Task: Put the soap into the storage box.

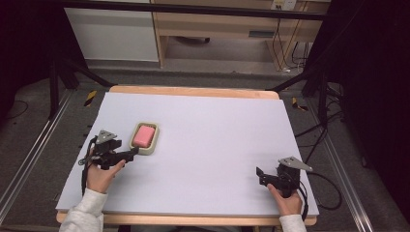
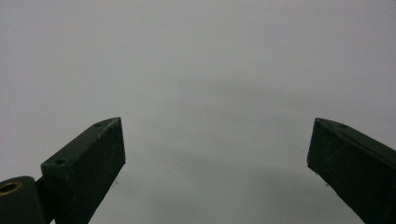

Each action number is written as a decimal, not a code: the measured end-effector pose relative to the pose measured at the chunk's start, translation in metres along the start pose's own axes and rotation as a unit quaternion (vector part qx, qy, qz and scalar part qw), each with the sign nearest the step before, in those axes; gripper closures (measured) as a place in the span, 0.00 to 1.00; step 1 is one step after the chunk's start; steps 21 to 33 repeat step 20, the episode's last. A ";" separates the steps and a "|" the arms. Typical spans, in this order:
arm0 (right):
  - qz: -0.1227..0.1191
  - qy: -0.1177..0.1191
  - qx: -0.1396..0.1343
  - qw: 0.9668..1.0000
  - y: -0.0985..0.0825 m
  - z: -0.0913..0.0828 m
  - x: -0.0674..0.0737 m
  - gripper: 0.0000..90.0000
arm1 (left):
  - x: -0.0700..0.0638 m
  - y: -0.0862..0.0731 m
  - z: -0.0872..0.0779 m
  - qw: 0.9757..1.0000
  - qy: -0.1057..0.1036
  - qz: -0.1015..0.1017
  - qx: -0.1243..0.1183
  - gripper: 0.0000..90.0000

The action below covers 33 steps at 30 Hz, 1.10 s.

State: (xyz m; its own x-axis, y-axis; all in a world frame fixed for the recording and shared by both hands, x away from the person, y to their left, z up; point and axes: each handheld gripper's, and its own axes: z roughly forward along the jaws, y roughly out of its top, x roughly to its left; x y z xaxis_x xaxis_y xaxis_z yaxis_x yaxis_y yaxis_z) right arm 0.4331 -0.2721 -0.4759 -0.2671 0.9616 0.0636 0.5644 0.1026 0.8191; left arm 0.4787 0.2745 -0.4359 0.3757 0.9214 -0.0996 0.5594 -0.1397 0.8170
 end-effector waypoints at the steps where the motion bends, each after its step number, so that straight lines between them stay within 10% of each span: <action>1: 0.000 -0.001 0.000 1.000 0.000 0.000 0.000 0.05 | 0.002 -0.003 -0.002 1.000 0.000 0.001 -0.001 0.26; 16: 0.010 -0.009 0.000 1.000 -0.002 -0.004 -0.006 0.05 | 0.014 -0.050 -0.017 1.000 0.023 0.009 0.013 0.25; 33: 0.007 -0.013 -0.001 1.000 -0.003 -0.005 -0.008 0.05 | 0.013 -0.052 -0.017 1.000 0.023 0.012 0.017 0.24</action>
